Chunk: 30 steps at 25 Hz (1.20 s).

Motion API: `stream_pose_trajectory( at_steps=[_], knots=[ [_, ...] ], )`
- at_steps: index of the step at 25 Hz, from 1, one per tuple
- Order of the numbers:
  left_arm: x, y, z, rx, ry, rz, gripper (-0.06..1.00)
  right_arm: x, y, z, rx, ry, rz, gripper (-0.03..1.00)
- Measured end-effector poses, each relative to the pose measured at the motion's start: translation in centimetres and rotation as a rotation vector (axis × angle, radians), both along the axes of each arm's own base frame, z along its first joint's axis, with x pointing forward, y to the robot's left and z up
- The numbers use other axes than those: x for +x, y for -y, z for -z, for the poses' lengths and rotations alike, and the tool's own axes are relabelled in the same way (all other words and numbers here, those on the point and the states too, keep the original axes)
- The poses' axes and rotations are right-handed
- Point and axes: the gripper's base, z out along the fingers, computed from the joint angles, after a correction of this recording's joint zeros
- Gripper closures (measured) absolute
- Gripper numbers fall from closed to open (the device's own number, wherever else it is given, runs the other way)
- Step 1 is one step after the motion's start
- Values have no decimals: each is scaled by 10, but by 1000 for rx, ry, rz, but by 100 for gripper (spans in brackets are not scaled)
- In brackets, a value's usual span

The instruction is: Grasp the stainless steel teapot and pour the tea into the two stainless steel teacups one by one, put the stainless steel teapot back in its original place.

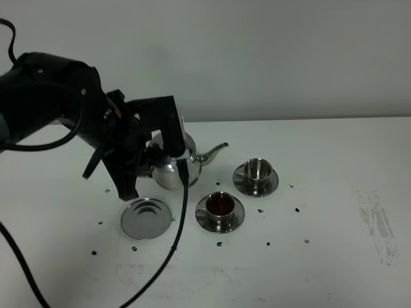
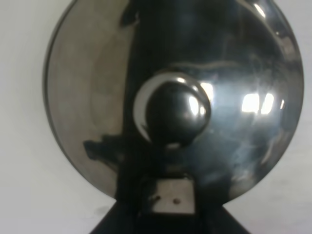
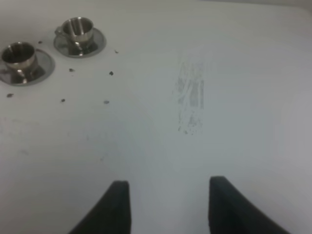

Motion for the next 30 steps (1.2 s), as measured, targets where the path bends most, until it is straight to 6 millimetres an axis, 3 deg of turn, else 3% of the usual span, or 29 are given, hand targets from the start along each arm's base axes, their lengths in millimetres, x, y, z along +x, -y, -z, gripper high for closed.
stream_pose_trajectory(
  at_steps=[4, 8, 12, 18, 30],
  knots=[
    [43, -1, 2, 6, 58, -9, 73, 0, 0, 0, 0, 0, 0, 61],
    [81, 9, 23, 41, 95, -2, 73, 0, 0, 0, 0, 0, 0, 61],
    [105, 22, 49, 92, 121, 69, 73, 0, 0, 0, 0, 0, 0, 61],
    [113, 49, 81, 167, 176, 253, 73, 0, 0, 0, 0, 0, 0, 61],
    [115, 67, 85, 320, 310, 375, 73, 0, 0, 0, 0, 0, 0, 61]
  ],
)
